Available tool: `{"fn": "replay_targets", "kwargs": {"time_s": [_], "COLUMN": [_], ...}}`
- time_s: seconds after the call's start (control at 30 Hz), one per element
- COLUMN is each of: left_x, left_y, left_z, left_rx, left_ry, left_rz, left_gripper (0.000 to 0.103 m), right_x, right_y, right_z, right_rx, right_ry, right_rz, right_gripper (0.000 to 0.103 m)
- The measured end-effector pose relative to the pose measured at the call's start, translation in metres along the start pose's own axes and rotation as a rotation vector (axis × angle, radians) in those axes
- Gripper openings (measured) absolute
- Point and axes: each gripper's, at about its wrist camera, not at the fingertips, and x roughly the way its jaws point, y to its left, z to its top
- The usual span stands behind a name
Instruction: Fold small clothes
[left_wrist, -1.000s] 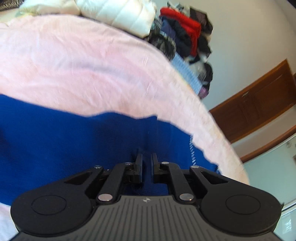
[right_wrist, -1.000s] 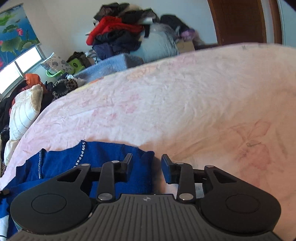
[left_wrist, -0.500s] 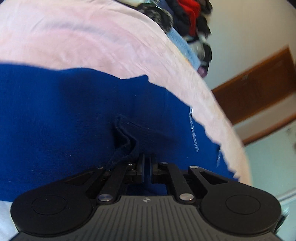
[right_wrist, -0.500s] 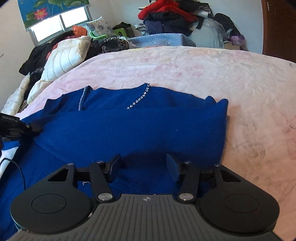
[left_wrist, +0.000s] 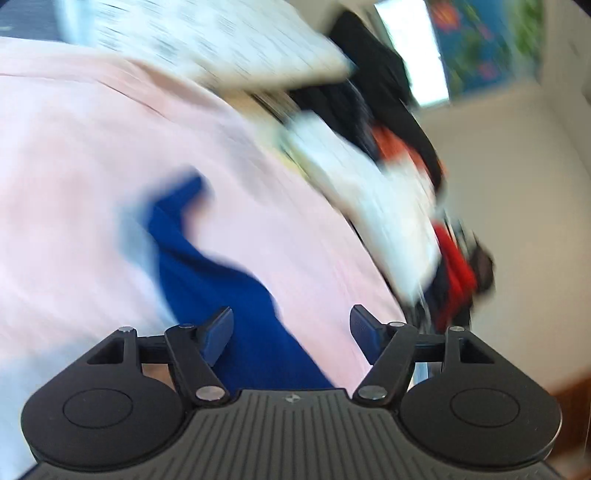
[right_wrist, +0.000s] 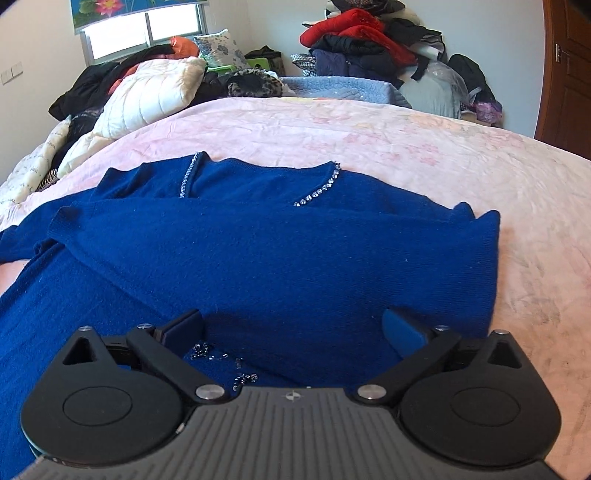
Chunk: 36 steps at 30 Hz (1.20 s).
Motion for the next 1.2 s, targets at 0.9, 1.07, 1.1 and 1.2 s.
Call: {"fn": "replay_targets", "kwargs": {"time_s": [0.9, 1.07, 1.1, 1.2], "left_x": [-0.013, 0.02, 0.032, 0.057], "left_y": [-0.067, -0.101, -0.107, -0.114], "left_z": [-0.054, -0.17, -0.195, -0.253], "left_rx": [0.147, 0.043, 0.087, 0.235], "left_ry": [-0.101, 0.253, 0.352, 0.615], "left_rz": [-0.16, -0.4, -0.412, -0.33], "left_gripper": [0.009, 0.04, 0.062, 0.08], "right_x": [-0.003, -0.004, -0.004, -0.004], "right_y": [-0.006, -0.006, -0.005, -0.006], "right_z": [-0.009, -0.009, -0.01, -0.01], "right_rx": [0.023, 0.022, 0.021, 0.026], "right_ry": [-0.068, -0.071, -0.072, -0.073], "right_rz": [0.032, 0.03, 0.03, 0.035], "right_gripper": [0.101, 0.101, 0.101, 0.1]}}
